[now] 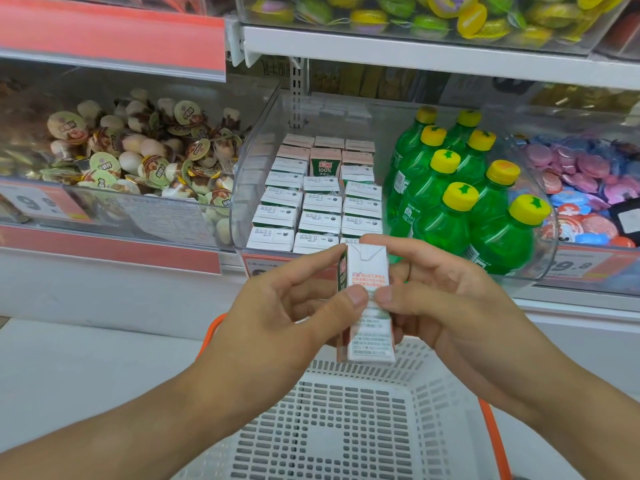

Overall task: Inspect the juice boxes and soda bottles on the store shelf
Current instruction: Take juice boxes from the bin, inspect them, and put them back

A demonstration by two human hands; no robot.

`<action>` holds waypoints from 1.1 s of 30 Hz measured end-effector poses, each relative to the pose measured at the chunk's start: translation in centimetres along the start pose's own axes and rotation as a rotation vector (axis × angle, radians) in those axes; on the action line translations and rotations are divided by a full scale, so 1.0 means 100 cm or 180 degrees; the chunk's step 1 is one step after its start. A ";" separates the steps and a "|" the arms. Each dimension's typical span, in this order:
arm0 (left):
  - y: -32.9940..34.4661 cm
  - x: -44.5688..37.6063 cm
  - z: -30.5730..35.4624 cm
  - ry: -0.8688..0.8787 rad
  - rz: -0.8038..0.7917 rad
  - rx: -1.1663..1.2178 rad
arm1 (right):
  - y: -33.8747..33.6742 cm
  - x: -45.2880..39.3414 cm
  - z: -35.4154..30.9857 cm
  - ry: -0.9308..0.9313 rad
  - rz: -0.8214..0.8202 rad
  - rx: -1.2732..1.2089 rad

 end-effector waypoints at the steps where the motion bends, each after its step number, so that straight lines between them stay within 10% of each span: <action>1: 0.001 0.000 0.000 -0.0016 -0.0005 0.0125 | -0.003 -0.001 0.002 0.0001 0.0099 0.0105; 33: 0.001 -0.002 -0.012 -0.0188 -0.0238 0.0556 | -0.010 -0.002 0.004 -0.0347 0.0360 0.1262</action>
Point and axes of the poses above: each hand's wrist, its own x-axis away from the middle knuckle, its own y-axis out of the palm, z = x × y, the point moved 7 cm from there along -x, towards the middle knuckle, and after that the axes turned 4 degrees about x, right-handed, at the moved point
